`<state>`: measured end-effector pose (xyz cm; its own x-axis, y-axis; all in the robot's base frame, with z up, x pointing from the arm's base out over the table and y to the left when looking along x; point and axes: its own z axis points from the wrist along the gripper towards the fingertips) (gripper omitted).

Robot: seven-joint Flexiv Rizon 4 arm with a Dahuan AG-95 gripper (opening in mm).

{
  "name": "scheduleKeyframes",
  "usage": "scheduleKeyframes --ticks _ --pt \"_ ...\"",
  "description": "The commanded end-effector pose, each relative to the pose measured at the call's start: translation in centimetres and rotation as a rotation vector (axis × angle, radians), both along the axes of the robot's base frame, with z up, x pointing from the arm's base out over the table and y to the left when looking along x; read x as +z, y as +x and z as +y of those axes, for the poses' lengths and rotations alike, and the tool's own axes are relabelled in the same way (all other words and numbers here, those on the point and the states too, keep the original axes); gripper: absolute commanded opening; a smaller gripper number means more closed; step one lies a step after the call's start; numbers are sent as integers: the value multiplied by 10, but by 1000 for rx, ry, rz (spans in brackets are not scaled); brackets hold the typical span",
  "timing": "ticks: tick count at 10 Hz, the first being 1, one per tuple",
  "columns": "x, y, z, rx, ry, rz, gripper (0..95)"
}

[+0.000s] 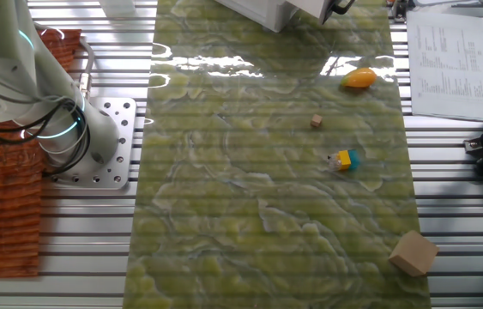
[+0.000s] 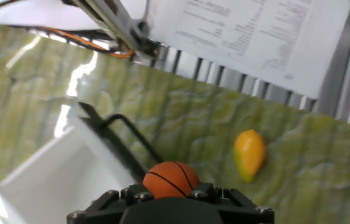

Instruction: Put things in the drawer

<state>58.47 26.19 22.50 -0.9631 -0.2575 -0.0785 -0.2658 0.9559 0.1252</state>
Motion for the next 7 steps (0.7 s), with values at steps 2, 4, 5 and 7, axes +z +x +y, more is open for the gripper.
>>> scheduleKeyframes --ticks 2,4,5,7 --pt "9 -17 23 -27 6 8 0" --pt "12 -23 31 -46 9 13 0" --pt "9 -26 37 -60 20 14 0" --pt "2 -32 49 -90 77 23 0"
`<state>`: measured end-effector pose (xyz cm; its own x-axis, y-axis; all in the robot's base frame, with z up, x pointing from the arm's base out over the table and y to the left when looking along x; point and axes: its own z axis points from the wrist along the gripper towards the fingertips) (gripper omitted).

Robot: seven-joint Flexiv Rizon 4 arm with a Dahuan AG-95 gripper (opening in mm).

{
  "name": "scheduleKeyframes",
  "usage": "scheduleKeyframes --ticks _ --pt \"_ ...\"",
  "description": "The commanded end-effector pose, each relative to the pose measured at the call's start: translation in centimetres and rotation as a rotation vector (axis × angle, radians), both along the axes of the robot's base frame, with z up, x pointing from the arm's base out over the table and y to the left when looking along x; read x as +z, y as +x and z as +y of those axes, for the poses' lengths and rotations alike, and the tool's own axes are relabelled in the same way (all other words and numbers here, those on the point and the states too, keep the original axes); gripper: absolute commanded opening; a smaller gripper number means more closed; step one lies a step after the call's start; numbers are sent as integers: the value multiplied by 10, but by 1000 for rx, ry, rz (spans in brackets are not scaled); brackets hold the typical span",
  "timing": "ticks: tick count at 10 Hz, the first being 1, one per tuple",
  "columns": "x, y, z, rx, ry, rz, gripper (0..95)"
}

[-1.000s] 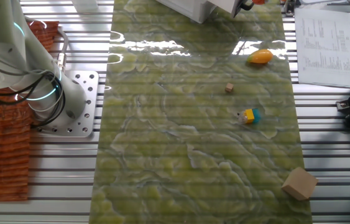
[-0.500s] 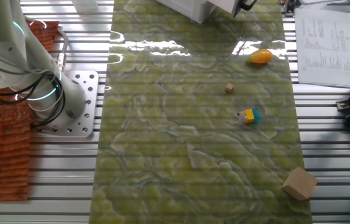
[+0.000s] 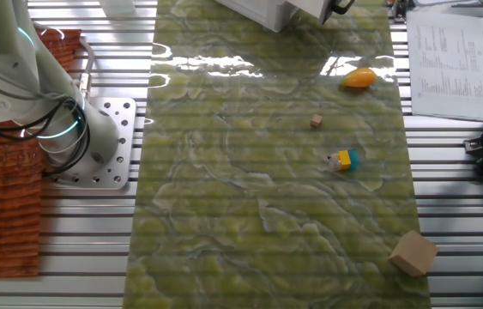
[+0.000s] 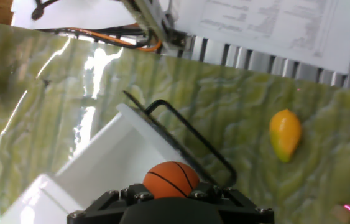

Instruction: Put things in the drawer

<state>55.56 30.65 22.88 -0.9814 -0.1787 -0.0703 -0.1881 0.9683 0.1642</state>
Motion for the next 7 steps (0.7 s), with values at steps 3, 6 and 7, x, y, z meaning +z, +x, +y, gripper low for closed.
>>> scheduleKeyframes --ticks 3,6,7 --pt "-5 -7 11 -27 55 22 0" --pt "-6 -10 14 -64 75 65 0" --pt "-7 -10 15 -69 76 72 0"
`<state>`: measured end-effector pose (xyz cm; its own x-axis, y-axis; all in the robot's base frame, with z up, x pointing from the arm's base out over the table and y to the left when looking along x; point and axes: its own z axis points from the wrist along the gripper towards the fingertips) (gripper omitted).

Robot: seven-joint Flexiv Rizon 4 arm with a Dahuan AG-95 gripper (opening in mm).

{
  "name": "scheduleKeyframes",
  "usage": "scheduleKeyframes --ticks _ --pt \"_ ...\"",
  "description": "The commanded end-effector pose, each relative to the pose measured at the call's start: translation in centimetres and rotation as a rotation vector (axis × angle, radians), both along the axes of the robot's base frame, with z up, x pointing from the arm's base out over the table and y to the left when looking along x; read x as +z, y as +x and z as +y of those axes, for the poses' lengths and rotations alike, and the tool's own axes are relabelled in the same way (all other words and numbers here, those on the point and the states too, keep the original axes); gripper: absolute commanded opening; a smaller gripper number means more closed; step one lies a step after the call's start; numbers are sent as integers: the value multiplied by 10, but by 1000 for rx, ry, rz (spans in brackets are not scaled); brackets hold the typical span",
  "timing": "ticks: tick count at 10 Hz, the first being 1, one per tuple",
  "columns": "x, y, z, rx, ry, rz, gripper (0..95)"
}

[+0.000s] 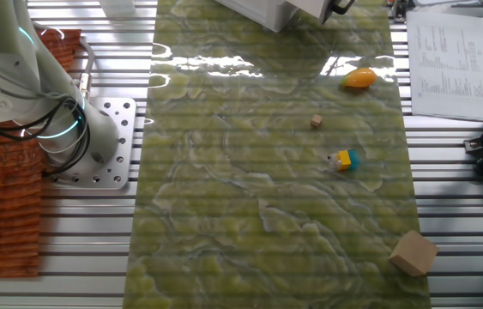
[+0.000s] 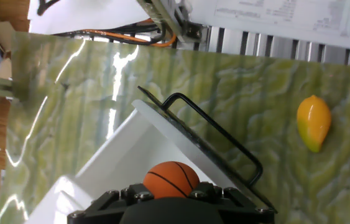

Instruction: Put things in the drawer

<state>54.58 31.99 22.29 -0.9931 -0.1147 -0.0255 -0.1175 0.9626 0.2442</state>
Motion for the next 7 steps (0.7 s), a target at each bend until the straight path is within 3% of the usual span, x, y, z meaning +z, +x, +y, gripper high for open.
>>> scheduleKeyframes --ticks 1,6,7 --pt "-1 -1 3 -8 2 19 0" --pt "-2 -2 4 9 1 49 0" --pt "-2 -2 4 17 1 48 190"
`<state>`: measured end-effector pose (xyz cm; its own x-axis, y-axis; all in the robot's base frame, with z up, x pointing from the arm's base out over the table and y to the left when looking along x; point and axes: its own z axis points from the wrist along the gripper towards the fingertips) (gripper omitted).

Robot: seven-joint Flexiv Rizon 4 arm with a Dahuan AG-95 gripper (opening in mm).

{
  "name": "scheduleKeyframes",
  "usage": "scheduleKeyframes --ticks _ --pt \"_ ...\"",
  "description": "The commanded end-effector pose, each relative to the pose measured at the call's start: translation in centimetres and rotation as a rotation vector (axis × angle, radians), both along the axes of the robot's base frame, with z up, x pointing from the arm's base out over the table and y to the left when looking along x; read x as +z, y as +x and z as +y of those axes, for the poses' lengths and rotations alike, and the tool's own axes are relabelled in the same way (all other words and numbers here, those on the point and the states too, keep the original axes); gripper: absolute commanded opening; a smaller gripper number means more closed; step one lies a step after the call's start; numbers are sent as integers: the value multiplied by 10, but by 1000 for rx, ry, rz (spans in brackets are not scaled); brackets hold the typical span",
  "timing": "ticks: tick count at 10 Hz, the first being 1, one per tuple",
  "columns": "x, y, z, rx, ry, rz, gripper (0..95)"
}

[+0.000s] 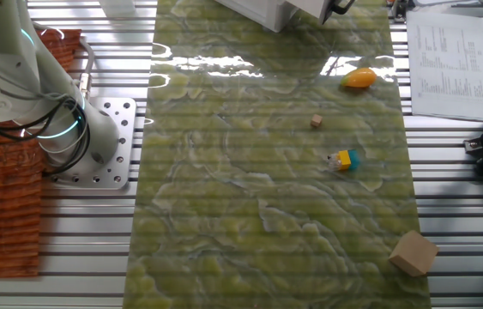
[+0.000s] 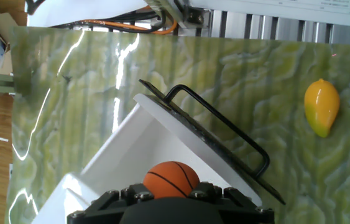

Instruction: Put things in the drawer

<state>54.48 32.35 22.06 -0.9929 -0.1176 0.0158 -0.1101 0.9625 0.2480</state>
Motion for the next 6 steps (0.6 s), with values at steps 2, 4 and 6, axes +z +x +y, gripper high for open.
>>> scheduleKeyframes --ticks 2,4,6 --pt "0 -1 0 19 3 8 380" --pt "0 -1 0 22 4 8 380" --pt "0 -1 0 25 11 8 380"
